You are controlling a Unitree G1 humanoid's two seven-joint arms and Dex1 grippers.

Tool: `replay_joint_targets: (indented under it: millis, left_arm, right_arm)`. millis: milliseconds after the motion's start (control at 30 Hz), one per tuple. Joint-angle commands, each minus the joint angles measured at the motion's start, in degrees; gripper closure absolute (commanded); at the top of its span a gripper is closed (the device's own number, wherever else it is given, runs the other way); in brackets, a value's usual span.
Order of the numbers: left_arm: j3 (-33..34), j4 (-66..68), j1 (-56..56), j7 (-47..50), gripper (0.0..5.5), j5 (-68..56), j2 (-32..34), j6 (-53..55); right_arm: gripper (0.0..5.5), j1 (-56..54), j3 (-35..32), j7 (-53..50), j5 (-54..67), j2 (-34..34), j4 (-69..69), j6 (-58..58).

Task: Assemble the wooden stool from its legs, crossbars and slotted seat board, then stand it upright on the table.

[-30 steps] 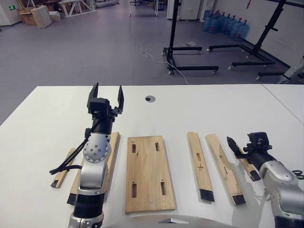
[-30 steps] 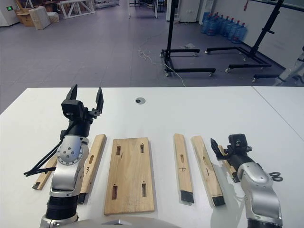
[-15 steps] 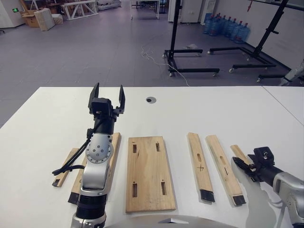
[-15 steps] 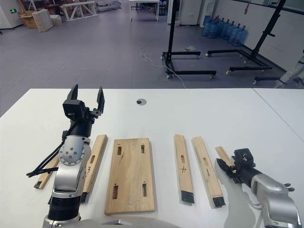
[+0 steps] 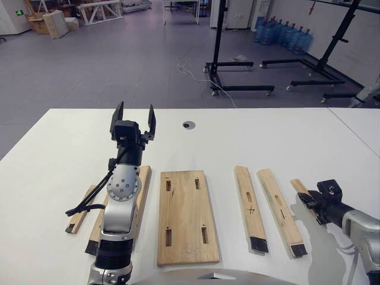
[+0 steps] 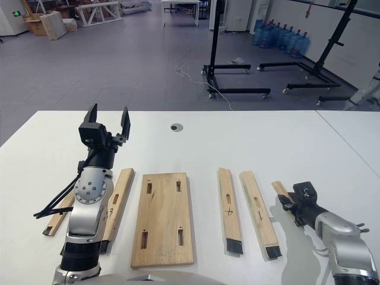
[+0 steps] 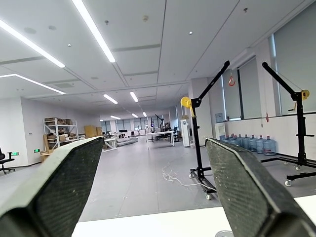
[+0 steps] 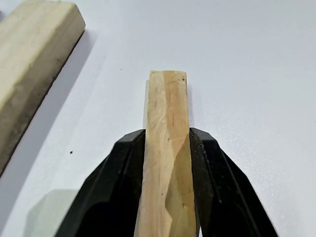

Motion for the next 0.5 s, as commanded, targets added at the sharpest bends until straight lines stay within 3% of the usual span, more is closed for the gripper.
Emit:
replay_joint_targets:
  millis: [33,167,267,400,500]
  left_arm:
    - [0.7,2.5,-1.7,-0.9,1.74,-1.3,0.7,-1.0]
    - [1.6,6.0,-5.0,-3.1,1.74,-3.5,1.9,-1.9]
    - [2.3,8.6,-7.6,-5.2,1.74,-6.3,2.4,-2.2]
    - [3.6,9.0,-8.4,-10.3,1.74,-16.5,0.9,1.3]
    - [4.0,6.0,-7.3,-17.6,1.74,-34.6,-1.7,11.7]
  right_arm:
    - [4.20,-9.1,2.5,-5.1,-2.7,4.9,10.8,-2.2]
    - [4.21,-32.9,3.7,-10.4,-5.6,7.2,22.7,-14.5]
    - [4.21,-44.0,5.4,-11.7,-5.2,10.9,23.1,-18.4]
    - [4.21,-49.0,10.9,-9.2,-4.1,18.0,15.5,-20.2]
    - [4.21,-45.7,19.6,-4.6,-6.3,22.8,8.8,-24.7]
